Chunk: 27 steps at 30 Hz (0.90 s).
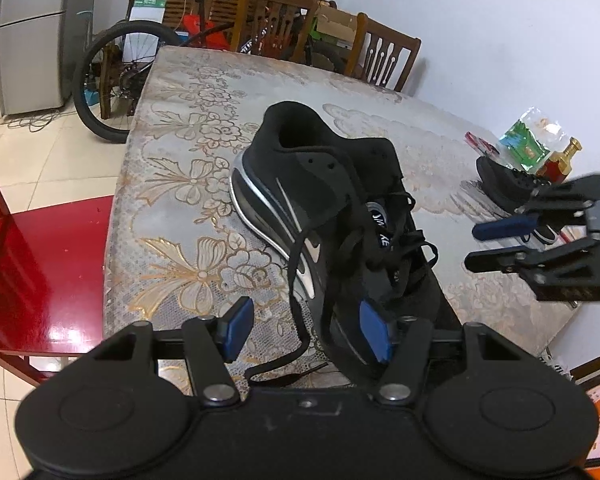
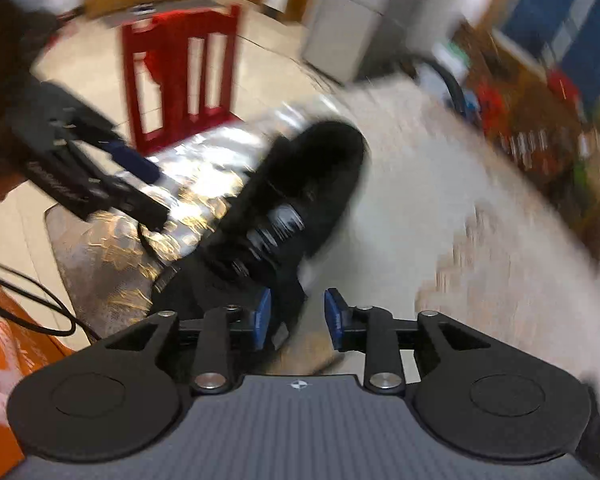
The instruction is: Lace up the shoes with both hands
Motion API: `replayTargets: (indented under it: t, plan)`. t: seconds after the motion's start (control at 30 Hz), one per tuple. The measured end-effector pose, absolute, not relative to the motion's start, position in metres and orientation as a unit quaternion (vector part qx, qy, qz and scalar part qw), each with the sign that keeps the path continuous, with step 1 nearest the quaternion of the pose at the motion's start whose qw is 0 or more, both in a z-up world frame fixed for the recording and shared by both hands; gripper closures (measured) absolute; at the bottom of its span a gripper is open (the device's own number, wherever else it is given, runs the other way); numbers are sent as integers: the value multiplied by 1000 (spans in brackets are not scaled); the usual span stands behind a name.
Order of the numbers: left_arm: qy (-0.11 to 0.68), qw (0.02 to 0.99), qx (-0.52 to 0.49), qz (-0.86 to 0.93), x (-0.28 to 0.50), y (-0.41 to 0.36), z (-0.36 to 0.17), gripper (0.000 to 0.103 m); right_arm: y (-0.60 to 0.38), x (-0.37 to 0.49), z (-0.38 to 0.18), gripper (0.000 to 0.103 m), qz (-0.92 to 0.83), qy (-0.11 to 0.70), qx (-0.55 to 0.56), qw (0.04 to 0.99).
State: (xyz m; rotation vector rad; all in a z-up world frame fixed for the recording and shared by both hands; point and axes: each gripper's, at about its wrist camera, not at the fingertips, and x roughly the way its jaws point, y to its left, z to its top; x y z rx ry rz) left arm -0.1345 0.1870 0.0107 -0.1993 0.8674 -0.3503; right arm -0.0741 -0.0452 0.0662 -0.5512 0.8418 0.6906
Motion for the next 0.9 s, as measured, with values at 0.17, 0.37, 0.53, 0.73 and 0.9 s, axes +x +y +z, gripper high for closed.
replayTargets:
  t: [0.17, 0.37, 0.53, 0.73, 0.9]
  plan:
    - [421, 887, -92, -165, -131, 182, 12, 47, -69, -36, 36, 72, 220, 475, -154, 838]
    - [408, 895, -105, -144, -121, 191, 28, 47, -69, -21, -3, 73, 169, 516, -90, 835]
    - [387, 912, -41, -127, -86, 189, 57, 47, -66, -31, -10, 102, 176, 493, -102, 846]
    - [406, 895, 86, -163, -12, 157, 77, 45, -84, -48, 44, 102, 270, 436, 85, 854]
    - [468, 848, 182, -172, 34, 127, 45, 45, -59, -64, 53, 102, 376, 429, 85, 817]
